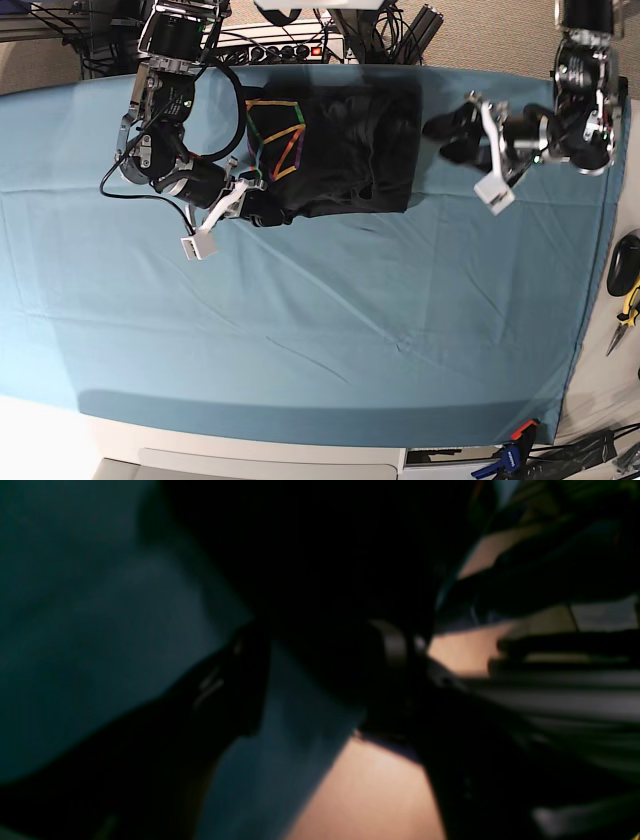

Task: Fold the T-shirt properly
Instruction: 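Grasp opposite edges of the folded shirt with both grippers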

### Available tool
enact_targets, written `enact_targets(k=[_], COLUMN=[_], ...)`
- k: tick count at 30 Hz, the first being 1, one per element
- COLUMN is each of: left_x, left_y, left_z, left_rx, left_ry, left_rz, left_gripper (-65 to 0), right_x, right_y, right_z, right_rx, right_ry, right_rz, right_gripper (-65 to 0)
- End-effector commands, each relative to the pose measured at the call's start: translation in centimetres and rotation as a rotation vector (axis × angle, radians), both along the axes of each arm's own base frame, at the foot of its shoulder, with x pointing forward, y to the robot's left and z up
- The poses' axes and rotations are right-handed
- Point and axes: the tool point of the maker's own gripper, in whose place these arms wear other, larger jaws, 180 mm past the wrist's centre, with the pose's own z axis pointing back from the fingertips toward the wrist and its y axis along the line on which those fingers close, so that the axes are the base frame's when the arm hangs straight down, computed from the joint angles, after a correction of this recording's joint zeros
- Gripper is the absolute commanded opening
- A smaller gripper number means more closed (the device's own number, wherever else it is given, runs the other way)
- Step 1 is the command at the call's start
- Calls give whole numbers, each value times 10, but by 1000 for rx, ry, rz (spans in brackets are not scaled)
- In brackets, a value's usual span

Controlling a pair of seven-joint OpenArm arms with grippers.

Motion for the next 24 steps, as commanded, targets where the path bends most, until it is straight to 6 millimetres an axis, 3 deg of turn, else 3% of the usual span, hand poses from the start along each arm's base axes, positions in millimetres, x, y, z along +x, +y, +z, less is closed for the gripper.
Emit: enact_targets(k=[1, 7, 14, 24], left_x=[0, -29, -34, -46], left_y=[4, 10, 1, -35], left_z=[5, -17, -19, -25], left_rx=[-5, 20, -16, -76], left_ry=[-10, 104, 139, 172], left_rz=[16, 88, 113, 82], left_gripper=[-293, -199, -199, -199], right_x=[10, 10, 10, 10], right_y=[1, 1, 1, 1], right_z=[15, 15, 15, 15], right_rx=[21, 21, 20, 20], right_ry=[-62, -62, -61, -61], right_rz=[-3, -2, -2, -3], right_gripper=[-600, -600, -600, -600])
